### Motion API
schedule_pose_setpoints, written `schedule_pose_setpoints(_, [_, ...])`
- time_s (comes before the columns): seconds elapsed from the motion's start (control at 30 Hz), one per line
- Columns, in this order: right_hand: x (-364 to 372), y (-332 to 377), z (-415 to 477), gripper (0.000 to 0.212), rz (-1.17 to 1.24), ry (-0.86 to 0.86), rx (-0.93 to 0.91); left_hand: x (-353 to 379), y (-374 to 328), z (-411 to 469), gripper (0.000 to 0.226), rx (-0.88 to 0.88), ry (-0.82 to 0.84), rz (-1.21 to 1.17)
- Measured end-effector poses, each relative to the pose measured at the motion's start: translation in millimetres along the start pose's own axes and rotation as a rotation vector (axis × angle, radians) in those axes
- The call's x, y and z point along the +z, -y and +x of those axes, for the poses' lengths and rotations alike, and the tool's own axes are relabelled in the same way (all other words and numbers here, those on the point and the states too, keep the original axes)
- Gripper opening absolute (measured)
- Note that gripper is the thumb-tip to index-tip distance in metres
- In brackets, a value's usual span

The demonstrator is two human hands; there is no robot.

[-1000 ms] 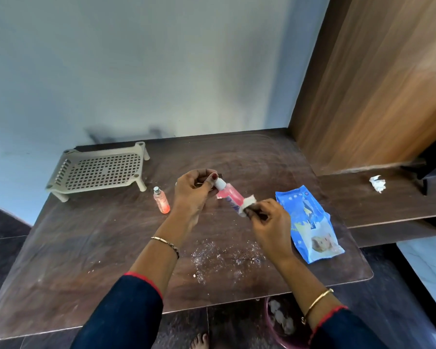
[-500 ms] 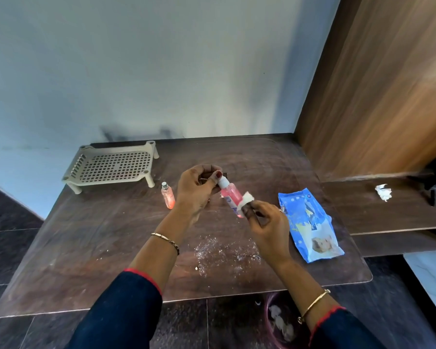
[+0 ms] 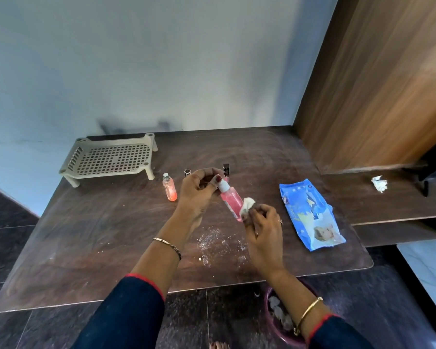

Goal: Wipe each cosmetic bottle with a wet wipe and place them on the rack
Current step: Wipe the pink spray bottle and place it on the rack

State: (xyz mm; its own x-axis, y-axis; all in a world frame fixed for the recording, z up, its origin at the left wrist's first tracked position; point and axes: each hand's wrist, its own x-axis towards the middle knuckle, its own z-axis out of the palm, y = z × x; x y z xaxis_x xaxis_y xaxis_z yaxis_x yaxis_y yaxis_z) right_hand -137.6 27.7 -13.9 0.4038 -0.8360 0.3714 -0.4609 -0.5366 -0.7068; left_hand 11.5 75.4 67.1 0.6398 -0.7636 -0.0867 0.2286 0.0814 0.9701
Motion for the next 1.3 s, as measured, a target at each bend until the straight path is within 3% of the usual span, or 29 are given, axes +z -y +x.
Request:
schedule_pose_setpoints(0.23, [22,5,2,0.029,-0.035,0.019,0.025,-10,33,4,0.02,0.034,0.045,0.016])
schedule_pose_setpoints(0.63, [52,-42,-13,0.046,-0.205,0.378,-0.056,-24,99,-4,0.015,0.165,0.149,0.124])
schedule_pose_setpoints(0.8, [59,-42,-11,0.041,-0.184,0.308,-0.11,-33,109,-7,0.017,0.25,0.156,0.19])
schedule_pose_setpoints(0.93, [59,-37,-12,0.032,0.077,0.332,-0.025,-31,114,-16,0.02,0.323,0.177,0.223])
schedule_pose_setpoints(1.07, [51,-36,-20,0.064,0.433,0.273,0.071,-29,120,-24,0.023,0.358,0.172,0.291])
schedule_pose_setpoints(1.2, [41,-42,-28,0.039,0.517,0.111,0.102,-28,121,-30,0.027,0.367,0.152,0.316])
schedule_pose_setpoints(1.3, [38,-49,-30,0.033,0.555,-0.051,0.208,-29,119,-32,0.019,0.369,0.123,0.372])
